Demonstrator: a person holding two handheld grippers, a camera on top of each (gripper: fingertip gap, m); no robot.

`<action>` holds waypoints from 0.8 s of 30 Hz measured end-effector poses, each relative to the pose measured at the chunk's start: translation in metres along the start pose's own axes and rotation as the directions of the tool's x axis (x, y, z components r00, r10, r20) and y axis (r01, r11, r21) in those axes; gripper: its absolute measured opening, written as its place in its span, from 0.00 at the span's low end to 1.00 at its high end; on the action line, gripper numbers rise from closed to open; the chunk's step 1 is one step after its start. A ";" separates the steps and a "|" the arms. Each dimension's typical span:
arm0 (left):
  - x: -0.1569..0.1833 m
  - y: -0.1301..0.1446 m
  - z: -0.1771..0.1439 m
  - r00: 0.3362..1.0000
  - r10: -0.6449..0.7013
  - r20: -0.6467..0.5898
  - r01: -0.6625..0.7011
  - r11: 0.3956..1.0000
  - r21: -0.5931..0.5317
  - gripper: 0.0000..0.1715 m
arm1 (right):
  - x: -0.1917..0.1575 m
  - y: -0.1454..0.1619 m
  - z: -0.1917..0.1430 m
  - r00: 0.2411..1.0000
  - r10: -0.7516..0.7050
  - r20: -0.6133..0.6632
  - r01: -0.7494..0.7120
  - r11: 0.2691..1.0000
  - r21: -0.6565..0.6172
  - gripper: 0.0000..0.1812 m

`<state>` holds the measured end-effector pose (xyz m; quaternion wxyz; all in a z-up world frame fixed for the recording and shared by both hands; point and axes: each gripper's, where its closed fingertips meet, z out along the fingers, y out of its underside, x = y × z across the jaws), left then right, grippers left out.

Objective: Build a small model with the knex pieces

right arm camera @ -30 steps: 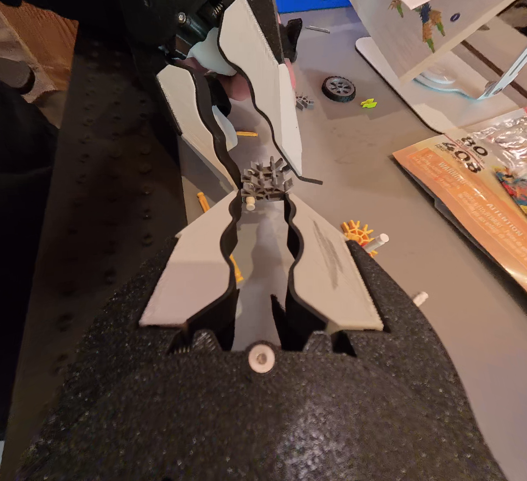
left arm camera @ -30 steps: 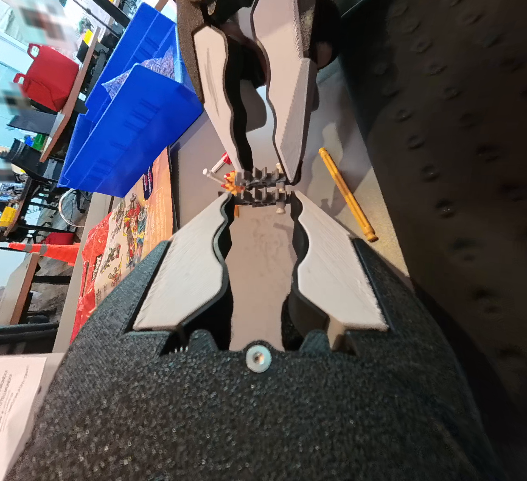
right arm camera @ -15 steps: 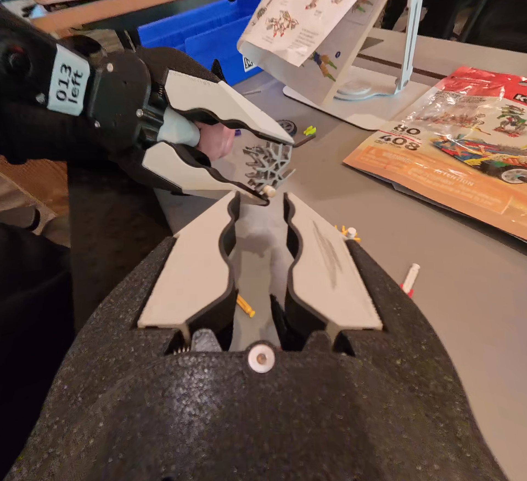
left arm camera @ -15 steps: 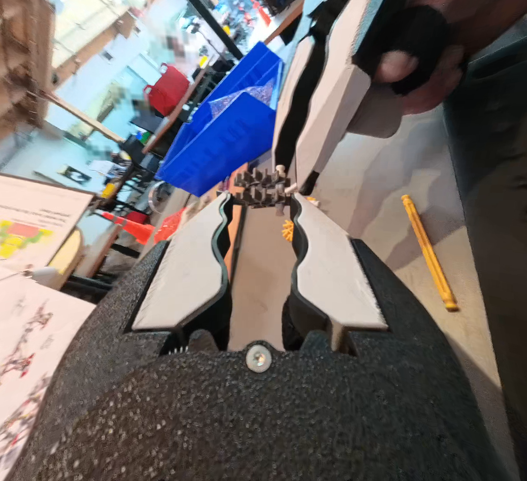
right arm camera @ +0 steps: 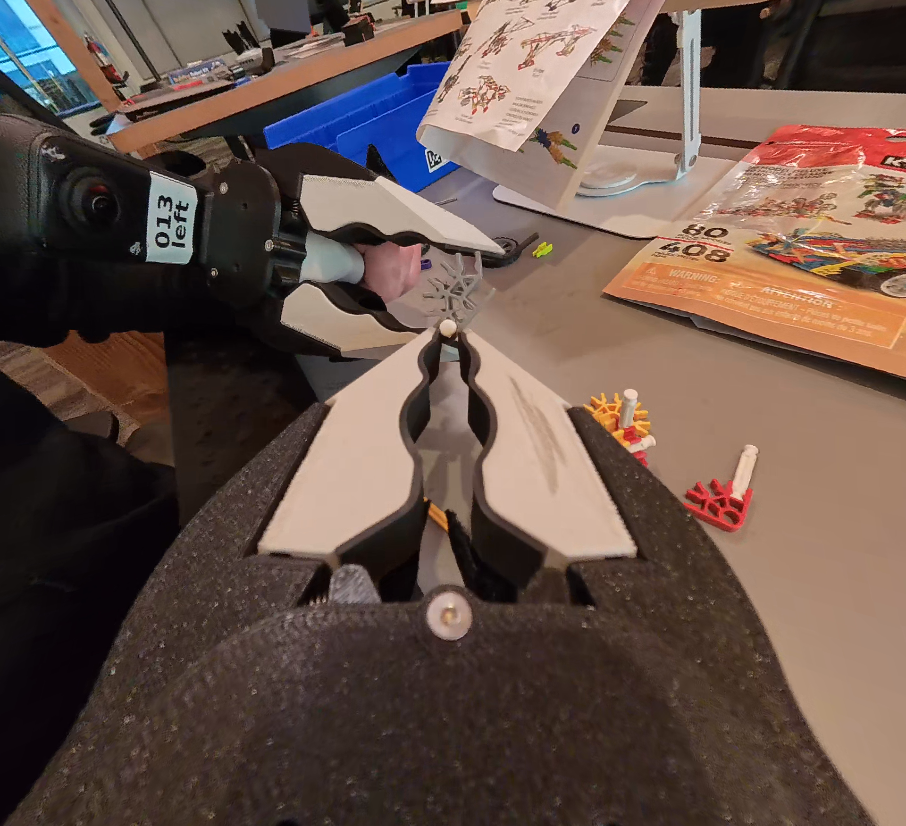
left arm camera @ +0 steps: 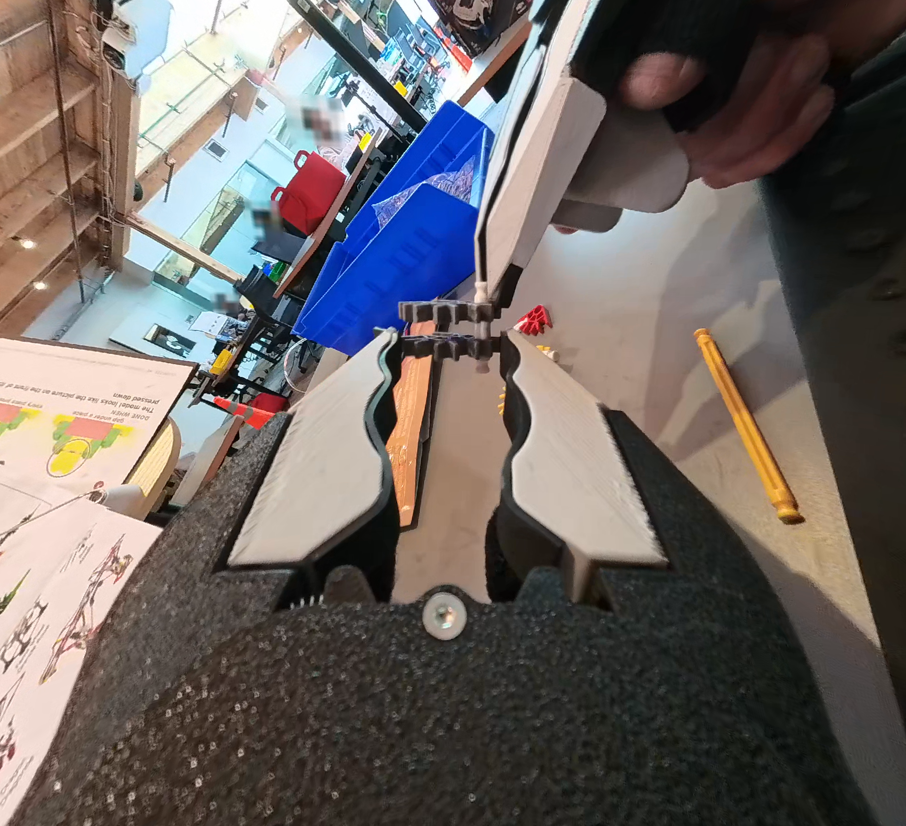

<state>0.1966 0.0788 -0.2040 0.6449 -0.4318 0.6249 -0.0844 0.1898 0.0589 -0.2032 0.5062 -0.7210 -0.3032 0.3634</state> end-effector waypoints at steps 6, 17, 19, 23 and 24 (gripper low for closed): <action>0.008 0.008 0.006 0.999 -0.015 -0.033 0.014 0.999 -0.034 0.23 | 0.005 0.007 -0.004 0.996 -0.079 -0.029 0.077 0.995 -0.063 0.00; 0.013 0.015 0.014 0.998 -0.030 -0.063 0.026 0.997 -0.070 0.23 | 0.016 0.013 -0.007 0.988 -0.150 -0.044 0.142 0.979 -0.143 0.00; 0.012 0.017 0.014 0.997 -0.039 -0.070 0.034 0.997 -0.071 0.26 | 0.020 0.013 -0.010 0.982 -0.180 -0.052 0.168 0.970 -0.175 0.00; 0.016 0.015 0.009 0.990 -0.036 -0.137 0.029 0.998 -0.057 0.24 | 0.028 0.015 -0.013 0.971 -0.233 -0.046 0.214 0.941 -0.263 0.00; 0.017 0.018 0.009 0.988 -0.034 -0.153 0.025 0.998 -0.066 0.24 | 0.029 0.017 -0.014 0.972 -0.233 -0.035 0.214 0.935 -0.284 0.00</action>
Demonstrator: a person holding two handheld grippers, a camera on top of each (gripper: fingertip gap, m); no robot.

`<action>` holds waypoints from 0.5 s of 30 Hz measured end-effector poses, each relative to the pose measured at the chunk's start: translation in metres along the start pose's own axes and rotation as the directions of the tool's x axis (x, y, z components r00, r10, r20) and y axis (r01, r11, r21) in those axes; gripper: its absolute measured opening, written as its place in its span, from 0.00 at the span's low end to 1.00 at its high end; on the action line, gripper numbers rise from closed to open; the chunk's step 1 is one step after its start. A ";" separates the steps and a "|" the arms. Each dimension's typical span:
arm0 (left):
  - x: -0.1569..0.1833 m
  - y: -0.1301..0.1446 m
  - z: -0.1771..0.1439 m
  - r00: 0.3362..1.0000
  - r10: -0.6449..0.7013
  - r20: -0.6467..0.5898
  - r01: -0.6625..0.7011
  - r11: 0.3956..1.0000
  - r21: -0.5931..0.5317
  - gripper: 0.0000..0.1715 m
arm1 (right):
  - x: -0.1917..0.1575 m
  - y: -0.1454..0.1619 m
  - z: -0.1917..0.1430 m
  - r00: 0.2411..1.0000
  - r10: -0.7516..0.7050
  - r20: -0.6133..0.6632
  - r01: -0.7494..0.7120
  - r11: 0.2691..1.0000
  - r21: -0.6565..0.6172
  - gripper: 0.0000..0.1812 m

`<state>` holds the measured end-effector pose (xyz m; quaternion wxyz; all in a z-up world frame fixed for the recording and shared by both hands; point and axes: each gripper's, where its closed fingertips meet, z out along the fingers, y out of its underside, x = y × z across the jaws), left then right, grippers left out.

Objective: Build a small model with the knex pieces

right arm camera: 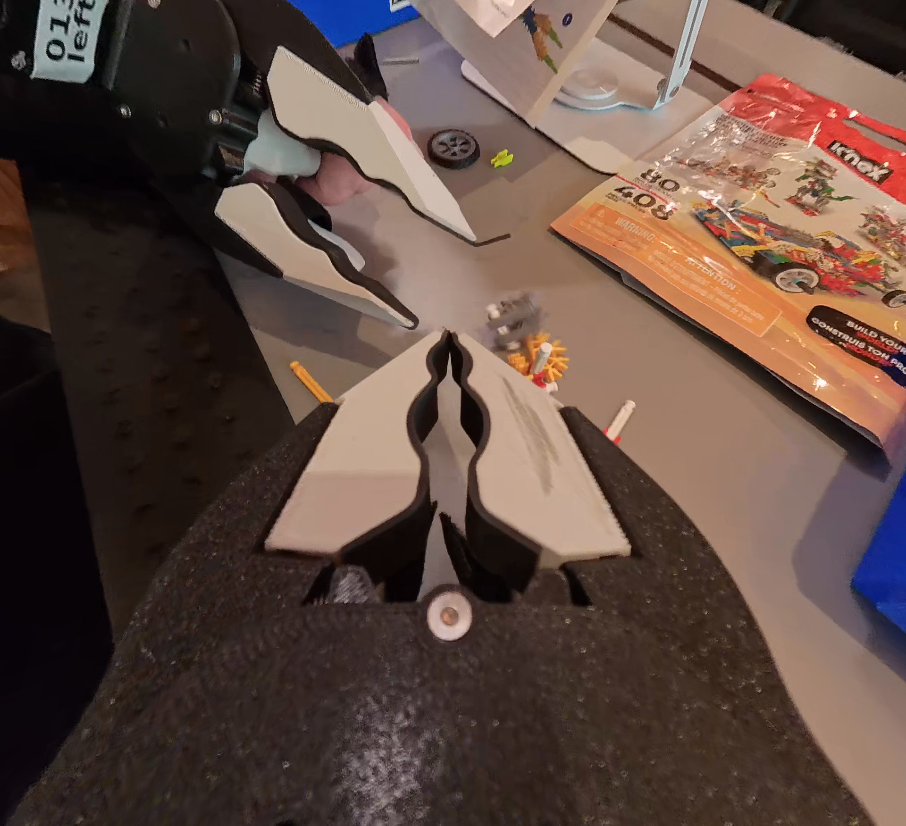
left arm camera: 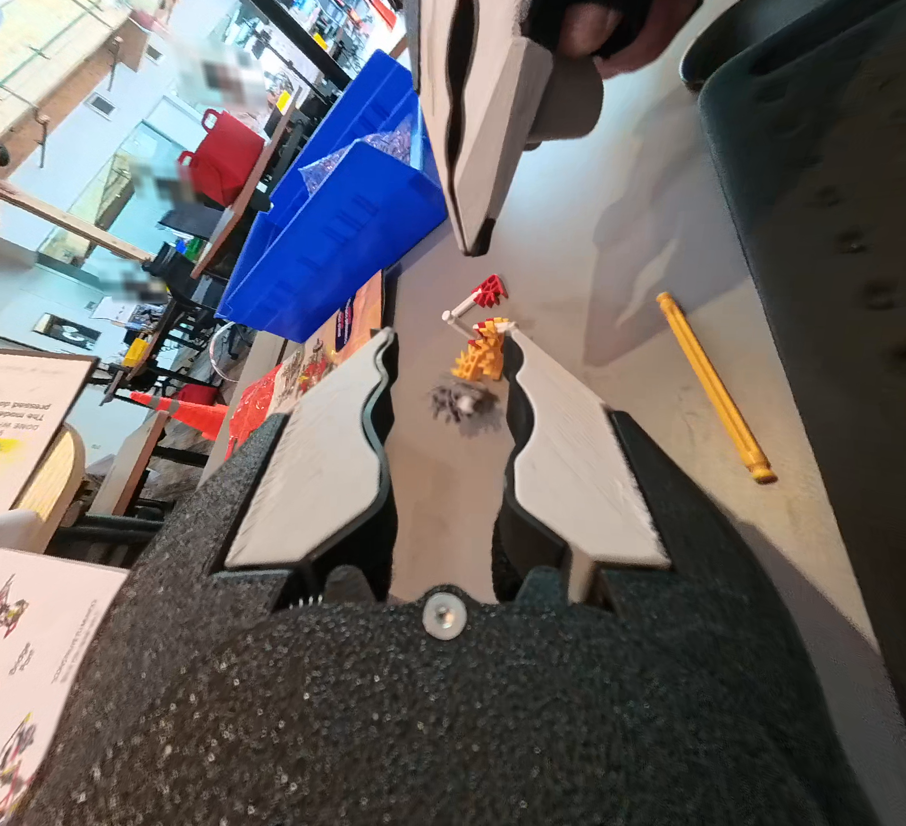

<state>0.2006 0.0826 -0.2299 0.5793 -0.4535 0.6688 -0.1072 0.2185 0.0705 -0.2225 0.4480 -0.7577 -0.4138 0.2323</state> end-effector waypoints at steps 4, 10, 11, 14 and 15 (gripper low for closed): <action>-0.007 0.020 0.002 0.999 -0.016 -0.028 0.014 0.996 -0.085 0.24 | 0.009 0.008 -0.002 1.000 0.010 -0.004 -0.010 0.999 -0.050 0.00; -0.015 0.069 0.012 0.979 -0.195 -0.064 0.169 0.940 -0.295 0.27 | 0.026 0.020 -0.008 0.996 0.042 -0.076 -0.046 0.997 -0.059 0.00; -0.021 0.076 0.013 0.981 -0.191 -0.022 0.174 0.931 -0.320 0.27 | 0.028 0.023 -0.008 0.996 0.041 -0.084 -0.047 0.997 -0.068 0.00; -0.021 0.090 0.016 0.967 -0.256 -0.009 0.234 0.896 -0.377 0.28 | 0.031 0.030 -0.006 0.995 0.051 -0.086 -0.058 0.995 -0.080 0.00; -0.022 0.091 0.017 0.964 -0.267 -0.004 0.246 0.894 -0.374 0.27 | 0.031 0.031 -0.005 0.995 0.055 -0.086 -0.062 0.995 -0.083 0.00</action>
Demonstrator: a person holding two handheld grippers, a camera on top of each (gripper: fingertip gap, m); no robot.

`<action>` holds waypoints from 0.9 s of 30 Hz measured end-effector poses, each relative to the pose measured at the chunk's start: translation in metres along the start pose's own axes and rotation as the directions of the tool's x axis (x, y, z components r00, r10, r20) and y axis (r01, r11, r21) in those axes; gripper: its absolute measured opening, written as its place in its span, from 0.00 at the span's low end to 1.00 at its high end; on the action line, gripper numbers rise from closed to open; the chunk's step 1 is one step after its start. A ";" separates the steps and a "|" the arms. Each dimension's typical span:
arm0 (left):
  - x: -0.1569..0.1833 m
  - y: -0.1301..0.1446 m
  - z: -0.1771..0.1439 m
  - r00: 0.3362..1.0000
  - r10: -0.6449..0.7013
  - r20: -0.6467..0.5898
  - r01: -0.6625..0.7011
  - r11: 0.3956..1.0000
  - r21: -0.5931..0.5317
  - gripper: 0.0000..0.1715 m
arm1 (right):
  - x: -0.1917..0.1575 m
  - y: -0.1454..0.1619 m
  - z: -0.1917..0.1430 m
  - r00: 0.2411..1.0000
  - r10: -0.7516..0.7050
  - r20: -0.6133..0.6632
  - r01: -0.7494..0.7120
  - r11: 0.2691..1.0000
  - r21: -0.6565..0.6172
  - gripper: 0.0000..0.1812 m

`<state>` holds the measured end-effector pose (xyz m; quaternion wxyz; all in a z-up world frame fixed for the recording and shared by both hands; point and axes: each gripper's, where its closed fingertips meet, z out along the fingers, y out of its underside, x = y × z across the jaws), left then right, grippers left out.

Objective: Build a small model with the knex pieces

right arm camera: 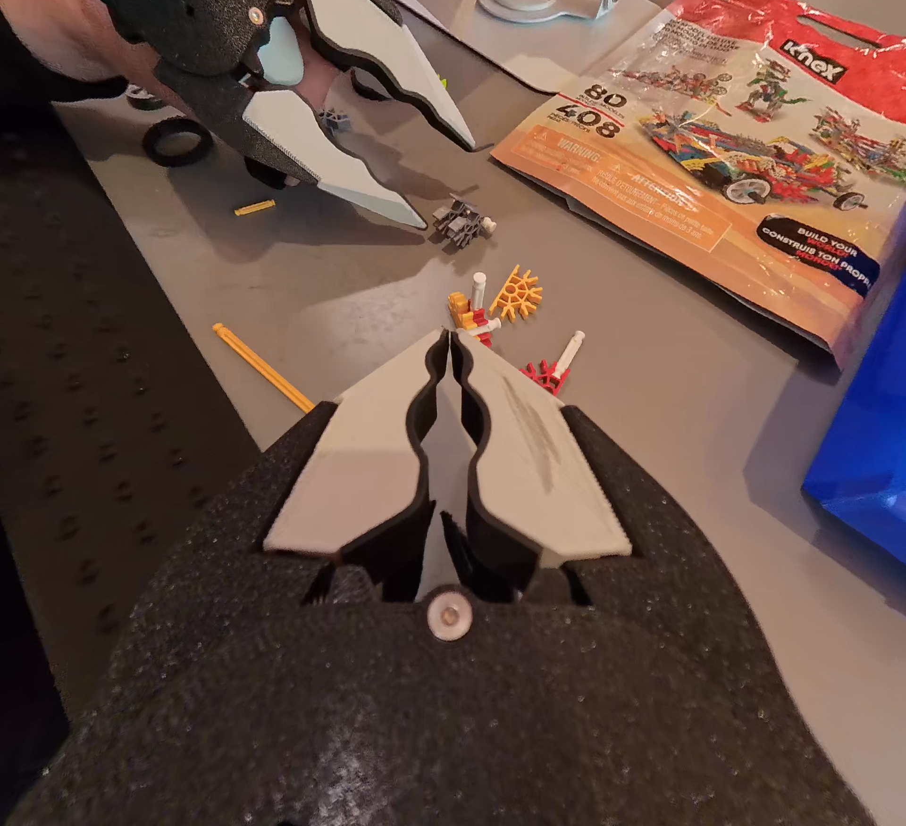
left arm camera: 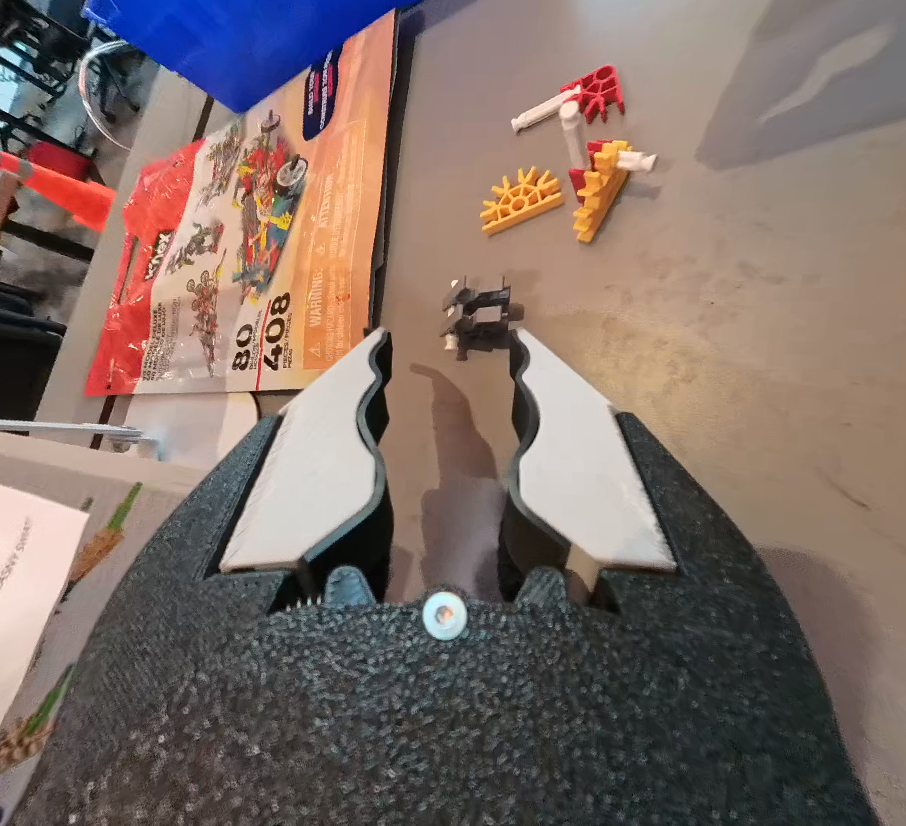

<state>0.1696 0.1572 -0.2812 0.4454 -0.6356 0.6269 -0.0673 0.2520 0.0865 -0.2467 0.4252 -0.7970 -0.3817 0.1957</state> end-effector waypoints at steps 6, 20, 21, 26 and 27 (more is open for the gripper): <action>0.008 0.003 0.012 0.999 -0.020 -0.049 0.019 1.000 -0.024 0.21 | 0.001 0.003 0.007 1.000 0.019 0.012 -0.019 1.000 0.005 0.00; 0.008 -0.053 -0.010 0.999 0.046 0.025 -0.051 0.953 0.298 0.14 | 0.014 -0.016 0.002 0.999 0.052 -0.013 -0.050 0.992 0.119 0.06; 0.009 -0.064 -0.018 0.999 0.043 0.020 -0.047 0.931 0.363 0.14 | 0.013 -0.021 0.001 0.998 0.069 0.001 -0.069 0.987 0.144 0.08; 0.009 -0.095 -0.042 0.999 0.024 0.036 -0.039 0.843 0.537 0.14 | 0.003 -0.048 -0.008 0.966 0.180 0.185 -0.227 0.935 0.274 0.12; 0.009 -0.098 -0.044 0.999 0.027 0.040 -0.045 0.834 0.550 0.14 | 0.002 -0.051 -0.009 0.958 0.194 0.211 -0.250 0.927 0.281 0.12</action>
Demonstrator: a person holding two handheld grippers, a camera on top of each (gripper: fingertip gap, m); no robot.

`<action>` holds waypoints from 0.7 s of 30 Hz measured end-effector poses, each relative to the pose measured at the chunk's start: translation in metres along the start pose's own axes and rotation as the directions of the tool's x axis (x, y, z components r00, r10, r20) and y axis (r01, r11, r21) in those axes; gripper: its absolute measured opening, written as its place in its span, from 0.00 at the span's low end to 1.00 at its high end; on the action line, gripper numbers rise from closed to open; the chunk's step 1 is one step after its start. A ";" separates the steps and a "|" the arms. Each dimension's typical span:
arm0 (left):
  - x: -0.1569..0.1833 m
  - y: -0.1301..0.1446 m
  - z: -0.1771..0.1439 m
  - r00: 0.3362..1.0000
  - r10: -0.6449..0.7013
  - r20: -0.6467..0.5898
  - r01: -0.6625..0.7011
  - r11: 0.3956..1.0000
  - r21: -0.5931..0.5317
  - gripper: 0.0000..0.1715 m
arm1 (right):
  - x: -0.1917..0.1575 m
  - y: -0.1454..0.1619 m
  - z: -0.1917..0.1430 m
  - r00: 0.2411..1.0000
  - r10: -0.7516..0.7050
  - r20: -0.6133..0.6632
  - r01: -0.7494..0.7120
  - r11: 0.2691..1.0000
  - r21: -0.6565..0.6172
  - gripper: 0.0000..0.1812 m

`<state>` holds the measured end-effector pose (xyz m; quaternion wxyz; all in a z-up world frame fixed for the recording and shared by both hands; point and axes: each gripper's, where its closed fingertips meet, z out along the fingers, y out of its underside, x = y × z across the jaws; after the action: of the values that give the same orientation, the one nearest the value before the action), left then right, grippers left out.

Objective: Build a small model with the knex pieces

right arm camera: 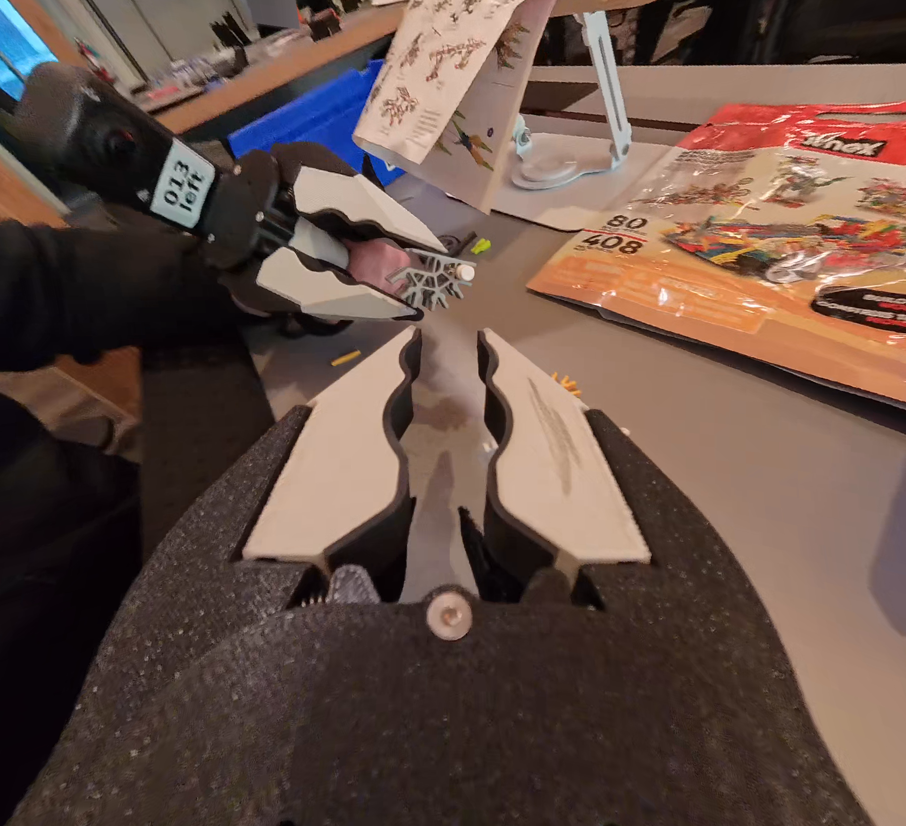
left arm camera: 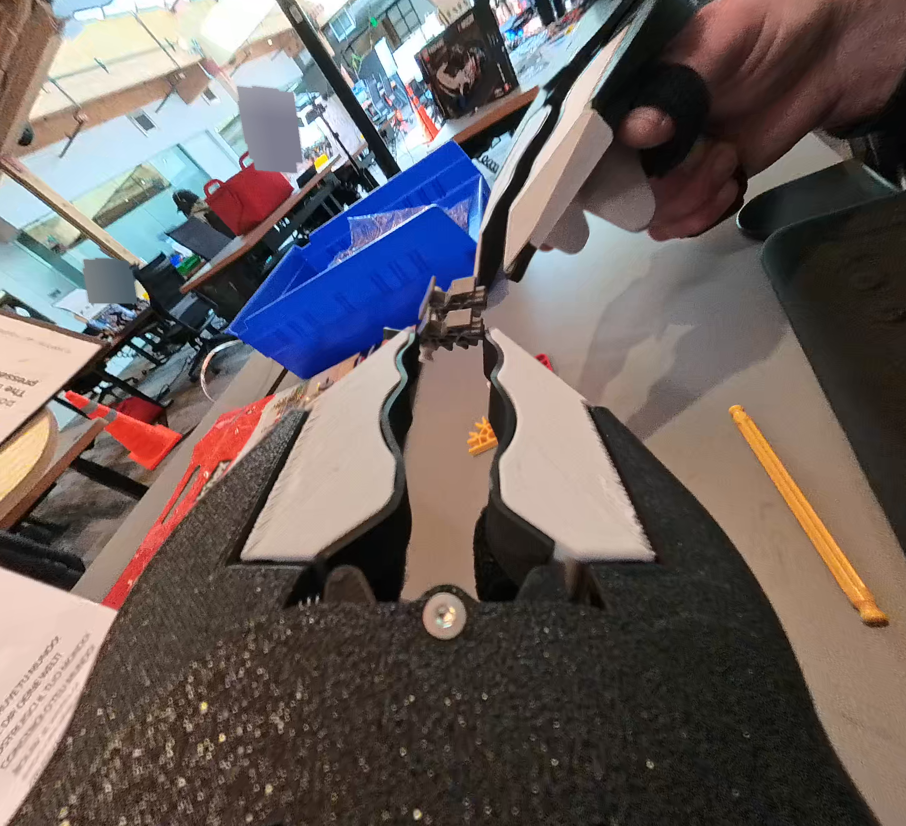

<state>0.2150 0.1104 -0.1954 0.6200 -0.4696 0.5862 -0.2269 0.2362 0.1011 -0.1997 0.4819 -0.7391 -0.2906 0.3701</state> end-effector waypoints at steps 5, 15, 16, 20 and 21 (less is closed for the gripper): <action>0.007 -0.017 -0.001 1.000 0.016 -0.019 -0.015 0.997 0.080 0.14 | -0.014 -0.014 -0.002 0.965 0.168 0.202 -0.187 0.979 0.079 0.15; 0.008 0.000 0.012 0.986 0.161 0.030 -0.161 0.987 -0.012 0.14 | 0.005 -0.016 0.003 0.972 0.161 0.170 -0.179 0.979 0.100 0.01; 0.007 0.003 0.013 0.984 0.177 0.034 -0.176 0.984 -0.027 0.14 | 0.006 -0.015 0.003 0.975 0.151 0.164 -0.168 0.981 0.094 0.01; 0.005 0.013 0.017 0.982 0.184 0.031 -0.182 0.982 -0.055 0.14 | 0.012 -0.012 0.007 0.989 0.091 0.113 -0.099 0.993 0.063 0.00; 0.006 0.015 0.018 0.982 0.189 0.028 -0.187 0.980 -0.061 0.14 | 0.012 -0.012 0.008 0.990 0.085 0.113 -0.092 0.994 0.058 0.00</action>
<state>0.2289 0.1180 -0.2130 0.6345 -0.4337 0.6237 -0.1421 0.2354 0.1188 -0.1942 0.4711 -0.7143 -0.2718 0.4404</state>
